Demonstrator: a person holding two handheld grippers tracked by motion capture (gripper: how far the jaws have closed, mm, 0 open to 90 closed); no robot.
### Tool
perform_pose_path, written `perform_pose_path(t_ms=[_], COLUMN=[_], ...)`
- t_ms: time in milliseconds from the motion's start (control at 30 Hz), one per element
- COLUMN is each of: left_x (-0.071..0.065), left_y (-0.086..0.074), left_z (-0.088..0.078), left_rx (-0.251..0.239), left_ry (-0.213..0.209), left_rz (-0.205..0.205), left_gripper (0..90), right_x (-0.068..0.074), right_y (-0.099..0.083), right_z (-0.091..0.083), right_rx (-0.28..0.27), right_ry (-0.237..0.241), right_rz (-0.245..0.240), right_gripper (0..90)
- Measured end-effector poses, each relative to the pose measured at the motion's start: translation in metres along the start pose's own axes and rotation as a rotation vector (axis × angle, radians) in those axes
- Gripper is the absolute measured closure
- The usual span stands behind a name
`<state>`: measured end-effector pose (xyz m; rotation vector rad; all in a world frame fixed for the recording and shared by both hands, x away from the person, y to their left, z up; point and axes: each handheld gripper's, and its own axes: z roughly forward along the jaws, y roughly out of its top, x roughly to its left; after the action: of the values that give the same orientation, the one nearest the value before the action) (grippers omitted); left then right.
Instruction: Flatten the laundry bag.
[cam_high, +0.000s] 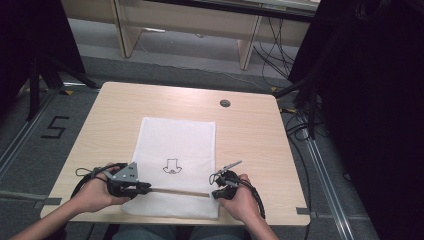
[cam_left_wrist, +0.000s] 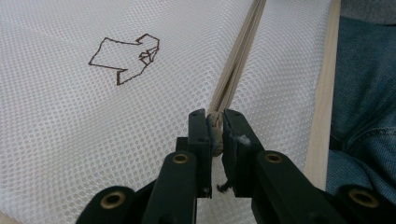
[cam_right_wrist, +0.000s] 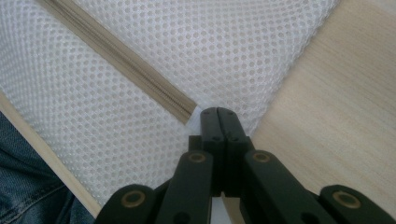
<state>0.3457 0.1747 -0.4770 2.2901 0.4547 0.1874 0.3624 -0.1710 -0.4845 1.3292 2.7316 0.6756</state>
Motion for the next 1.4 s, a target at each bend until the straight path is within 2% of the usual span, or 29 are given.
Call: perform_pose_path(t_ms=[33,67,100,200,300,367,400,500,533,900,1067,1167,1233,1267,1400], left_x=[0.001,0.001,0.000,0.002,0.003,0.003,0.004,0.006,0.007,0.005,0.006,0.006,0.005,0.006,0.006], left_y=[0.000,-0.001,-0.002,-0.003,-0.006,-0.008,-0.008,-0.010,-0.011,-0.011,-0.012,-0.011,-0.012,-0.012,-0.012], left_z=[-0.001,-0.001,-0.001,-0.004,-0.007,-0.008,-0.010,-0.012,-0.013,-0.012,-0.013,-0.013,-0.013,-0.013,-0.014], left_rx=[0.012,0.016,-0.002,0.008,-0.015,-0.017,0.011,-0.002,-0.014,-0.010,-0.005,-0.001,-0.010,0.003,0.001], left_ry=[0.009,0.000,0.006,0.014,0.011,0.017,0.025,0.042,0.030,0.038,0.037,0.026,0.033,0.041,0.037], left_rz=[0.017,0.009,-0.004,0.007,-0.026,-0.028,0.003,-0.024,-0.035,-0.031,-0.027,-0.026,-0.031,-0.021,-0.025], left_gripper=[81.7,81.7,81.8,81.7,81.8,81.7,81.7,81.8,81.7,81.7,81.7,81.7,81.7,81.7,81.7], right_x=[0.000,0.000,0.000,0.001,0.000,0.000,0.000,0.000,0.000,-0.001,0.000,0.000,0.000,0.000,0.000], right_y=[0.000,0.000,0.000,0.000,0.000,0.000,0.000,0.000,0.000,0.000,0.000,0.000,0.000,0.000,0.000], right_z=[0.000,0.000,0.000,0.000,0.000,0.000,0.000,0.000,0.000,0.000,-0.001,0.000,0.000,0.000,0.000], right_rx=[0.001,-0.001,0.001,0.000,0.000,-0.001,-0.001,-0.002,-0.002,-0.004,0.002,-0.004,0.000,-0.002,0.001], right_ry=[0.000,-0.002,-0.003,-0.006,-0.002,0.000,0.000,-0.001,-0.001,0.003,0.003,0.002,0.003,0.002,0.002], right_rz=[-0.001,-0.001,0.000,-0.001,0.000,0.001,0.000,0.000,0.000,0.000,0.009,-0.002,0.005,0.002,0.007], right_gripper=[90.0,90.0,90.0,90.0,90.0,90.0,90.0,90.0,90.0,90.0,90.0,90.0,90.0,90.0,90.0])
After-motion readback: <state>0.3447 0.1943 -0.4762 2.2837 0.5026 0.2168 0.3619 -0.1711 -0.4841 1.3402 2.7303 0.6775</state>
